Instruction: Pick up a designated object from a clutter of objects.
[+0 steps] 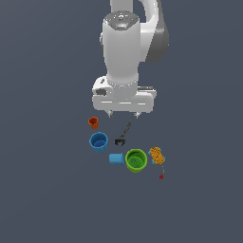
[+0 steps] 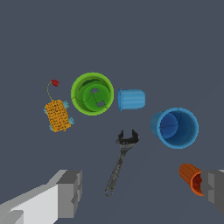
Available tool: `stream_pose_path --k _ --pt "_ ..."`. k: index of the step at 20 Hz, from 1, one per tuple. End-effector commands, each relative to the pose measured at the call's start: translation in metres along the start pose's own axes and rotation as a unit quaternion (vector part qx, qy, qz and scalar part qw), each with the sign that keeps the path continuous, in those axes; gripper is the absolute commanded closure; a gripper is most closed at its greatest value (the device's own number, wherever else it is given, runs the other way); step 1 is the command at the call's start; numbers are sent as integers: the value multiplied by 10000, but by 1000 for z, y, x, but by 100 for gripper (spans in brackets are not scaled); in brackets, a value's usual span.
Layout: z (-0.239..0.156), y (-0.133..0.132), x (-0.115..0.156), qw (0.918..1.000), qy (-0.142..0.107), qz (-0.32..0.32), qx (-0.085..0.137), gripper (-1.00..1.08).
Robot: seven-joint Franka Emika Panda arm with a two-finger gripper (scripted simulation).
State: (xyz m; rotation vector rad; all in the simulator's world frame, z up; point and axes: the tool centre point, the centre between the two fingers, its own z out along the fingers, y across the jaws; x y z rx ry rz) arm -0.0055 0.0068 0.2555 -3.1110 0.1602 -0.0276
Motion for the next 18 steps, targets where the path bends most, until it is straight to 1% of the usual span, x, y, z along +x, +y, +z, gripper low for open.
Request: stream_pose_path --k 1,8,13,18 --pt "21 -1 -4 9998 -10 211 -16 -92" --pt "88 -5 -25 9958 -29 918 -67 -92" --pt "132 -7 -47 9899 -38 1415 -101 -92" --pt "165 -7 -67 9834 -44 1808 -126 -92"
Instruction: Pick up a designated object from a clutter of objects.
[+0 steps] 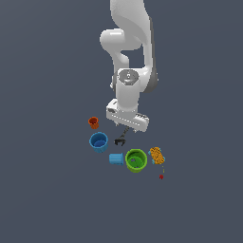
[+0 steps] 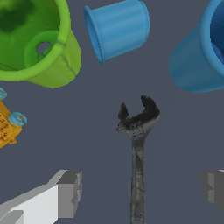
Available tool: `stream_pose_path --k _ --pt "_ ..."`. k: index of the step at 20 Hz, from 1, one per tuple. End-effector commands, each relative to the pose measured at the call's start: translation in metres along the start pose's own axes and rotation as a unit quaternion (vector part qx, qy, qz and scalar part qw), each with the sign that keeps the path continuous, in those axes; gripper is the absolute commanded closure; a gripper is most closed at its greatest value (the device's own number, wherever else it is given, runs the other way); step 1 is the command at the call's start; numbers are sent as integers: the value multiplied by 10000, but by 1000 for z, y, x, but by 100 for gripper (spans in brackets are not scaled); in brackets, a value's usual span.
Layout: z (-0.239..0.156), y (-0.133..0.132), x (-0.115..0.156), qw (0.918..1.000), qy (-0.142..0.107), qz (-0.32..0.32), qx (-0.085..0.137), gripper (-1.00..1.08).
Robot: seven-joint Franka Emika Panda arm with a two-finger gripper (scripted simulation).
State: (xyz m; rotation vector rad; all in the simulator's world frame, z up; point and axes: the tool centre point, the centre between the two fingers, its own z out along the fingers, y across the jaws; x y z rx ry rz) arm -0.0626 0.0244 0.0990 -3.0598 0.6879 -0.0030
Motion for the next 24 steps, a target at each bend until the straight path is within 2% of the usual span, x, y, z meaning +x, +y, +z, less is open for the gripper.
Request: stream_pose_path --k 1,10,18,24 --pt "14 3 -9 9998 4 185 -8 -92" --pt "40 9 -28 9986 -1 530 -27 -92" --pt "44 9 -29 9986 -5 535 -30 -92" --pt "64 10 -30 9985 -4 542 -30 -92"
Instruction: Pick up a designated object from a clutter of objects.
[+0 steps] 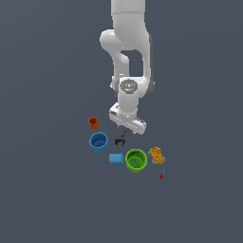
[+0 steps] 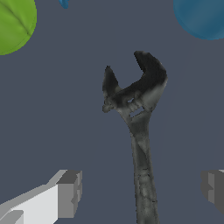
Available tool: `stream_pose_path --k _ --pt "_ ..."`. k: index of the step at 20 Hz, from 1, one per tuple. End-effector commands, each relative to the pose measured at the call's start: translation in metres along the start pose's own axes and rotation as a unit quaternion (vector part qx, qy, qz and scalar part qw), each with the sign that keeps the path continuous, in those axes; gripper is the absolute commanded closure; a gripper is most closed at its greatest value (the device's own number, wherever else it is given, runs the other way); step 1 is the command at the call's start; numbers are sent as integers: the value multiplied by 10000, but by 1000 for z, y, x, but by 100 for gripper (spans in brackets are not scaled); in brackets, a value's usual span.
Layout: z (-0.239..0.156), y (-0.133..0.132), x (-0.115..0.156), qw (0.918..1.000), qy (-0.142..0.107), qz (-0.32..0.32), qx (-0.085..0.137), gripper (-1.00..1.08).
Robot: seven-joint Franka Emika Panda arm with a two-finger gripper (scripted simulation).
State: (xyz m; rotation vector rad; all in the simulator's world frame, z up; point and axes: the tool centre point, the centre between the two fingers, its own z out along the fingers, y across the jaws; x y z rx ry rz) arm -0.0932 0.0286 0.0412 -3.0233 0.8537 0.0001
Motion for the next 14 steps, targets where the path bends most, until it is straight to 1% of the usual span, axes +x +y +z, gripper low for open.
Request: stream_pose_path --k 1,6,11,12,14 --pt "11 0 0 10000 -1 5 -1 -92" --pt "27 1 -1 10000 0 11 0 -92" --pt "33 1 -1 10000 0 13 0 -92" --pt "33 1 -1 10000 0 13 0 108" --pt "33 1 -1 10000 0 13 0 108"
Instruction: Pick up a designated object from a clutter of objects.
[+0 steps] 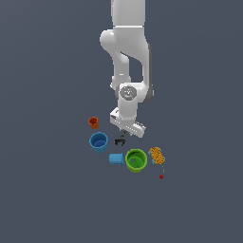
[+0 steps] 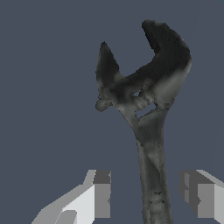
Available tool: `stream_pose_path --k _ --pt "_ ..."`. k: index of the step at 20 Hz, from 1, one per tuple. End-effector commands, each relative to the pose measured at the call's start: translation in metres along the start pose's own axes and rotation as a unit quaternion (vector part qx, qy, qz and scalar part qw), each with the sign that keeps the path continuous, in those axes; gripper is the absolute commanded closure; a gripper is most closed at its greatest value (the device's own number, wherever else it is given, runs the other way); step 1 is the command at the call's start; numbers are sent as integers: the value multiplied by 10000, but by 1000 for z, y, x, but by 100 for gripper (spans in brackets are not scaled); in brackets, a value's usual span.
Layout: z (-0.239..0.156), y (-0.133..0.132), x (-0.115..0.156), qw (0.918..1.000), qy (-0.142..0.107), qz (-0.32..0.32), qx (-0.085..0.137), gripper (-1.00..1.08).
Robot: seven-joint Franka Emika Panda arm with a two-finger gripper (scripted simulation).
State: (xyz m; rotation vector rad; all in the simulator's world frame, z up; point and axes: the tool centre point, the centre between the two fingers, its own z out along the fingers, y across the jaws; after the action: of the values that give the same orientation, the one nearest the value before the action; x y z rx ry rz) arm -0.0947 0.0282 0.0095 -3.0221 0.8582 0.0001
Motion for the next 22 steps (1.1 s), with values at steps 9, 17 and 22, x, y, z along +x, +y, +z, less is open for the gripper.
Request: stream_pose_path --k 9,17,22 --pt "0 1 1 10000 6 14 0 108" --pt "-16 1 12 10000 6 14 0 108" --pt "-40 2 27 10000 6 14 0 108"
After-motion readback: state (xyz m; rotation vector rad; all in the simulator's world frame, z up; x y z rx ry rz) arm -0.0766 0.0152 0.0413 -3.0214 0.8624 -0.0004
